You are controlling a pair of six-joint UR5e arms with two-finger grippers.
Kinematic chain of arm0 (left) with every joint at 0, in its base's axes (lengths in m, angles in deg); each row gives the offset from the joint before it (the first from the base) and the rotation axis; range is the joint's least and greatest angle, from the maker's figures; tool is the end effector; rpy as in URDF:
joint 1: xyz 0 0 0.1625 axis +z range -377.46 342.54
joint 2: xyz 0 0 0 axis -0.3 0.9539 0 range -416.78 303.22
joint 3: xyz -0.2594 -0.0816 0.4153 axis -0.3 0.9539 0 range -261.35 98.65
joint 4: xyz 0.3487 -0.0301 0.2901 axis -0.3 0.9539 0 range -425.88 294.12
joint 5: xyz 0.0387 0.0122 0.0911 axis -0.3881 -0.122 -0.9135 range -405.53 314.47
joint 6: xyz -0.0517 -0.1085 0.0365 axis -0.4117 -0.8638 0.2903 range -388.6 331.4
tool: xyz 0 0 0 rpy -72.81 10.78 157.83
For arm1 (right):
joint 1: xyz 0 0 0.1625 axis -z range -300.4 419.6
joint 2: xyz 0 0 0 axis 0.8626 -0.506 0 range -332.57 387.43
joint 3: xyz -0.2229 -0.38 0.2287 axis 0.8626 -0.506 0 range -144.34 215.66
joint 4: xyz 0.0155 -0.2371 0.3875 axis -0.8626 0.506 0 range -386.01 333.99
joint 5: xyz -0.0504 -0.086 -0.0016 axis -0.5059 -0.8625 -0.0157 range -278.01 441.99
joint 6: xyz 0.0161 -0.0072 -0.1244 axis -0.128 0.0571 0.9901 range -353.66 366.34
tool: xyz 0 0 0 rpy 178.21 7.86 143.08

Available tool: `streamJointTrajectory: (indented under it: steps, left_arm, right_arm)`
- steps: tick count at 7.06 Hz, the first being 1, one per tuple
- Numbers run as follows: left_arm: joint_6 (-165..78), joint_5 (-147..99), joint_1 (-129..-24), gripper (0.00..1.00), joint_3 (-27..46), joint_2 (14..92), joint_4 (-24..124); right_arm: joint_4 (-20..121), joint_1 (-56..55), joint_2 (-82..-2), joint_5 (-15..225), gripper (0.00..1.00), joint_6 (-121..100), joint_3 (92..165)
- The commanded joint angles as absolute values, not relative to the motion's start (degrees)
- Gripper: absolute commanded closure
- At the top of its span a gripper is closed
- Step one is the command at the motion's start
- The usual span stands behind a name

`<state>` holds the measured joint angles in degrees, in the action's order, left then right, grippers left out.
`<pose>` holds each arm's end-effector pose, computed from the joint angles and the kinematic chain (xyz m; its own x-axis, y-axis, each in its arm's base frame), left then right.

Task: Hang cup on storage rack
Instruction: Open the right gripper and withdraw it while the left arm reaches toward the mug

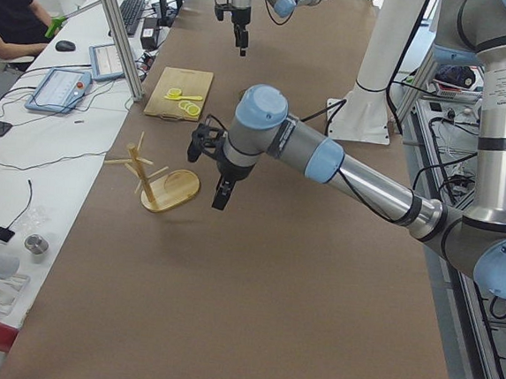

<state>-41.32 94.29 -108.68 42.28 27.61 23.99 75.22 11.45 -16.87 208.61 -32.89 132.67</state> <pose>-0.0472 -0.4604 0.4774 0.6325 0.1405 -0.7617 0.1622 0.9376 0.3076 -0.4635 -0.6051 0.1730 0.5750 -0.2898 0.7651 0.1756 0.9571 0.2305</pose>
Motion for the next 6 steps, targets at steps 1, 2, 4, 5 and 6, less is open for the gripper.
streamJointTrajectory:
  steps: [1,2,4,5,6]
  left_arm:
    - [-46.26,99.21,-105.45,0.01,46.62,37.21,22.89]
    - [-46.26,99.14,-101.69,0.01,46.71,41.61,23.24]
    - [-48.88,98.00,-90.98,0.01,40.44,45.42,37.30]
    - [-50.03,95.21,-87.45,0.01,34.64,46.40,48.01]
    - [-53.70,90.75,-82.02,0.01,29.71,47.01,55.77]
  right_arm:
    - [81.43,3.30,-23.61,212.50,0.01,-32.86,135.41]
    - [83.48,0.22,-26.68,211.90,0.01,-32.08,135.85]
    - [83.59,-8.03,-33.62,211.63,0.01,-19.50,134.46]
    - [83.59,-11.81,-35.31,211.72,0.00,-12.10,131.93]
    - [83.59,-13.24,-36.72,211.63,0.00,-10.03,130.34]
